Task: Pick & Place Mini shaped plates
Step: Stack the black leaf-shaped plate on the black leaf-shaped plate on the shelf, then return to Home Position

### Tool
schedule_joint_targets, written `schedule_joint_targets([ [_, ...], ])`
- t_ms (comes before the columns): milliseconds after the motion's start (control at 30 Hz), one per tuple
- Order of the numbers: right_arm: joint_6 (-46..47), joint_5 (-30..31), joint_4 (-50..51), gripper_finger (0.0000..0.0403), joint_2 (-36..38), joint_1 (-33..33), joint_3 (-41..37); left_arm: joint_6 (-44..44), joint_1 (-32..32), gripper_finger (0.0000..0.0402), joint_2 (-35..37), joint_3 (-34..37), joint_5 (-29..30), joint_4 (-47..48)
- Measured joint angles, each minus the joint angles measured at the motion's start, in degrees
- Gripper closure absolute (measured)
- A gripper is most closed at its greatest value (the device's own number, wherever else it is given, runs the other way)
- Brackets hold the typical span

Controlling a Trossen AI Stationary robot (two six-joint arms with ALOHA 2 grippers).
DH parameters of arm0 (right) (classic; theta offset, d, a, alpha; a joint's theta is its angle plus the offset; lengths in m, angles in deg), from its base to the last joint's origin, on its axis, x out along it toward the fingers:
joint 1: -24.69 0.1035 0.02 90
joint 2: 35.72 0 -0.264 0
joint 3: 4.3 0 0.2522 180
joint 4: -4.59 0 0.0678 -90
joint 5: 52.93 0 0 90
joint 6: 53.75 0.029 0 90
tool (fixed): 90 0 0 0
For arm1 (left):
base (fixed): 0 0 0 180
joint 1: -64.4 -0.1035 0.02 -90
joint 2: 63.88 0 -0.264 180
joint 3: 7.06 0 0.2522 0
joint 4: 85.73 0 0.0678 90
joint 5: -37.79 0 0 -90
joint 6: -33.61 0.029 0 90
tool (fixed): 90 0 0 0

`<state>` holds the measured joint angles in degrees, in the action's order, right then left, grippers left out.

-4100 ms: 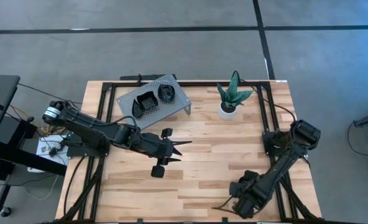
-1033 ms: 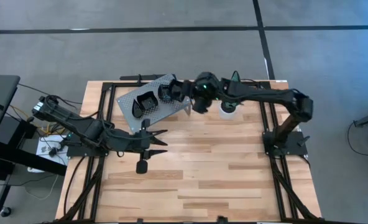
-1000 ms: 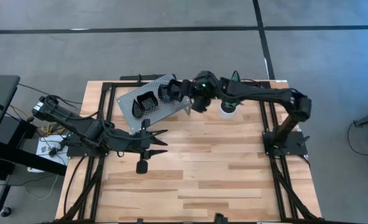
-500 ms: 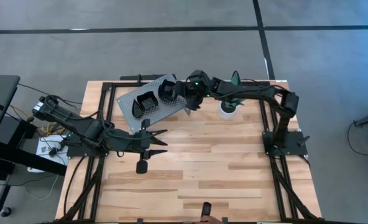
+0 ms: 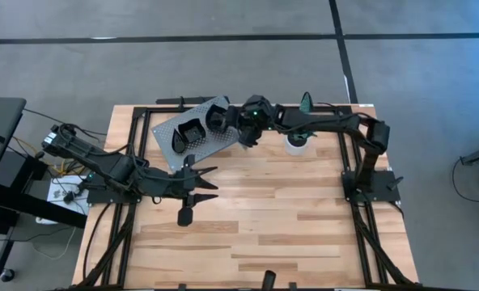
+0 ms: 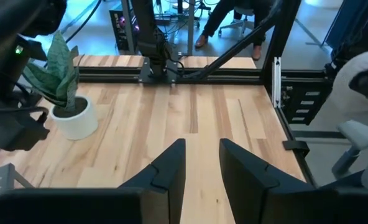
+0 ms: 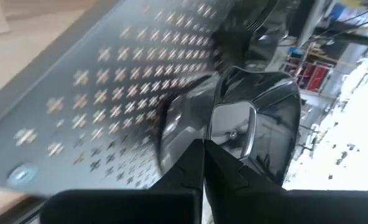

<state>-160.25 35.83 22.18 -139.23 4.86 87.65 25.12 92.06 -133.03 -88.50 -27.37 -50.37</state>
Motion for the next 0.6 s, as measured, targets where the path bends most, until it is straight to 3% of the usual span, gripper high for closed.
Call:
schedule_joint_targets([
  [300, 1.3, 1.6, -1.0, 0.0394, 0.0, 1.0, 0.0, -1.2, 0.0, 0.0302, 0.0, 0.0, 0.0, 0.0],
  [600, 6.1, 3.7, -0.9, 0.0332, 0.0, 0.6, 0.0, -1.2, 0.0, 0.0302, 0.0, 0.0, 0.0, 0.0],
])
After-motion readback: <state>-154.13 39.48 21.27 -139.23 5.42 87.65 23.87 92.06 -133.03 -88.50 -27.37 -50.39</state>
